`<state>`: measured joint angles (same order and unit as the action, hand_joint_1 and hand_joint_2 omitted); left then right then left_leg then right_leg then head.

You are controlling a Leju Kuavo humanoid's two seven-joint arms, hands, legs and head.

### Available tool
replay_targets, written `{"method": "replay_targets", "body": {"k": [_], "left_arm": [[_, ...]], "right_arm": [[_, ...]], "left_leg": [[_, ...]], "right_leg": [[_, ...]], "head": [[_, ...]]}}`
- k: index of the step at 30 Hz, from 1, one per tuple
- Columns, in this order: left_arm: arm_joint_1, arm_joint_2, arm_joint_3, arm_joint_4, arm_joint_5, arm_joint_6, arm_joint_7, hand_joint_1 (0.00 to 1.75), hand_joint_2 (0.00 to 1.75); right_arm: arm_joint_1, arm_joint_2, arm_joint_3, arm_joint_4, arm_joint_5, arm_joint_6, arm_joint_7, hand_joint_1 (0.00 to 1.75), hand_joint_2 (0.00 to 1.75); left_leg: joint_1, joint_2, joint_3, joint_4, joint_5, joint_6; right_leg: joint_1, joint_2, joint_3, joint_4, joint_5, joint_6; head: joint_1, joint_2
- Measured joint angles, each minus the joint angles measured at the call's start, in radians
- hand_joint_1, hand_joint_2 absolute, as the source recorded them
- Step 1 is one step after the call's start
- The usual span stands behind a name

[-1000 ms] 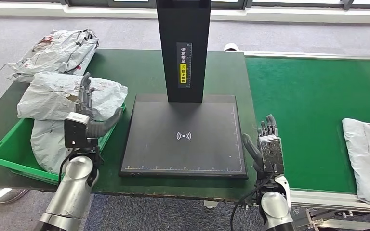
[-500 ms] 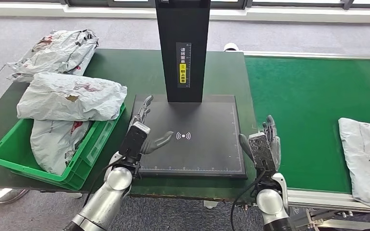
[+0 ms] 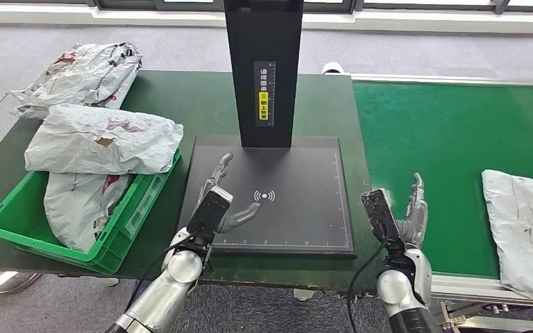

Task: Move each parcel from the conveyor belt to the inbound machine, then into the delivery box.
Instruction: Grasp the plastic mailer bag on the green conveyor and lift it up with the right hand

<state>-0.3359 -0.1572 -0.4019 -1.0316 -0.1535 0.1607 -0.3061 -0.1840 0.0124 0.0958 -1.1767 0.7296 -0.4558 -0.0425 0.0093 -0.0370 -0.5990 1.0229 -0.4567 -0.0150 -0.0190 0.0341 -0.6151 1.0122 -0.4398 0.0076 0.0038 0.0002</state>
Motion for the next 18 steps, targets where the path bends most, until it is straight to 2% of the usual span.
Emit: {"method": "replay_targets", "body": {"k": [6, 14, 18], "left_arm": [[0.026, 0.000, 0.002, 0.001, 0.073, -0.030, 0.000, 0.00, 1.75], [0.037, -0.001, 0.002, 0.001, 0.082, -0.035, 0.000, 0.00, 1.75], [0.041, -0.002, 0.005, 0.001, 0.105, -0.048, 0.000, 0.00, 1.75]], "right_arm": [[-0.005, -0.038, -0.097, 0.059, 0.166, -0.053, 0.072, 0.00, 1.75], [-0.006, -0.053, -0.146, 0.098, 0.193, -0.059, 0.081, 0.00, 1.75], [-0.008, -0.063, -0.170, 0.122, 0.285, -0.077, 0.131, 0.00, 1.75]], "left_leg": [[0.000, 0.000, -0.001, 0.000, 0.000, 0.000], [0.000, 0.000, 0.000, 0.000, 0.000, 0.001], [0.000, 0.000, 0.000, 0.000, 0.000, 0.001]], "right_leg": [[0.000, 0.000, 0.000, 0.000, 0.000, 0.000], [0.000, 0.000, 0.000, 0.000, 0.000, 0.000], [0.000, 0.000, 0.000, 0.000, 0.000, 0.000]], "head": [[0.000, 0.000], [0.000, 0.000], [0.000, 0.000]]}}
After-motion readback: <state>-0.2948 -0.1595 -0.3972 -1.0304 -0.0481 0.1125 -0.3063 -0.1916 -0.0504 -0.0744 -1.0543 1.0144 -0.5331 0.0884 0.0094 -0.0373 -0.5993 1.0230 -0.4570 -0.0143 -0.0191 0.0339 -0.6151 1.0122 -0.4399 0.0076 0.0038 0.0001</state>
